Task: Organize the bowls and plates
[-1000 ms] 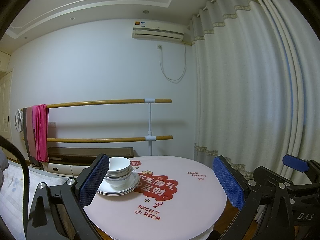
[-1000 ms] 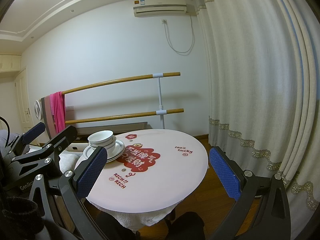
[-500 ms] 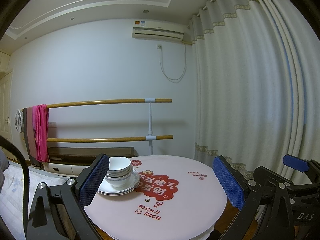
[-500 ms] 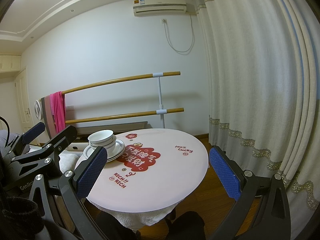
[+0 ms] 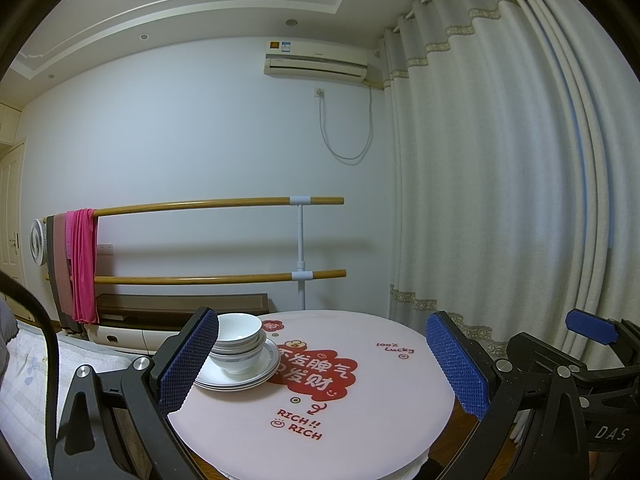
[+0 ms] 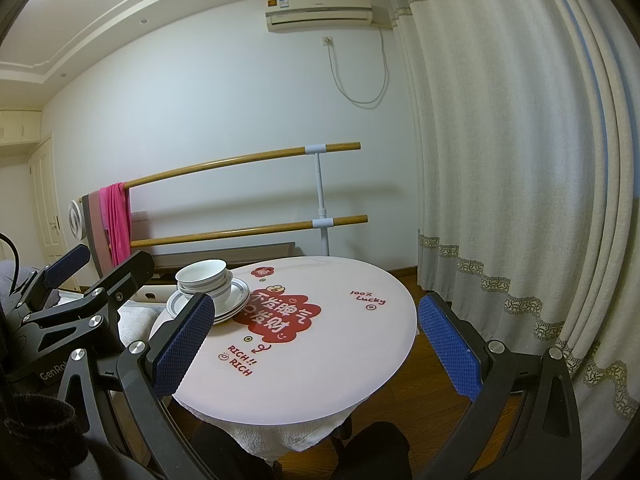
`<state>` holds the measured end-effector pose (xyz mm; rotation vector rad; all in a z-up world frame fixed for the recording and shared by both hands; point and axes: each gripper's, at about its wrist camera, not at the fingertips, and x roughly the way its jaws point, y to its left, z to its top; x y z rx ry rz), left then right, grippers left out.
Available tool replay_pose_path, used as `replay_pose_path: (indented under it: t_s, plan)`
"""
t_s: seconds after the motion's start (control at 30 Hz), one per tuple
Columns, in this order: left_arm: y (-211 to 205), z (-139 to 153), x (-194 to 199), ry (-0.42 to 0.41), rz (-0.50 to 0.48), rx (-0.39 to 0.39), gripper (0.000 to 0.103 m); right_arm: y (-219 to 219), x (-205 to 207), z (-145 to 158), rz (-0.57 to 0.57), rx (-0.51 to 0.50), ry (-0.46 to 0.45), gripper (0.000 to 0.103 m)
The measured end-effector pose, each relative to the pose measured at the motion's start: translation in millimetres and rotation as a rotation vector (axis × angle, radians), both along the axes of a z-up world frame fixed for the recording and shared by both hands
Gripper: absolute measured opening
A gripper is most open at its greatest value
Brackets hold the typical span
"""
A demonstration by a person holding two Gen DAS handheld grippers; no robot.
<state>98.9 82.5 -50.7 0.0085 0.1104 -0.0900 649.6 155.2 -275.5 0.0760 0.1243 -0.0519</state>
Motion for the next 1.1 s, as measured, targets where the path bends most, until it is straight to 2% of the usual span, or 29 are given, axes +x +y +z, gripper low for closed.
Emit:
replay_pose_path:
  t_s: [1.1]
  plan:
    - [1.8,0.1,-0.2,0.003,0.001,0.001,0.102,2.6,-1.1,-3.3,0.0,0.001,0.005,0.103]
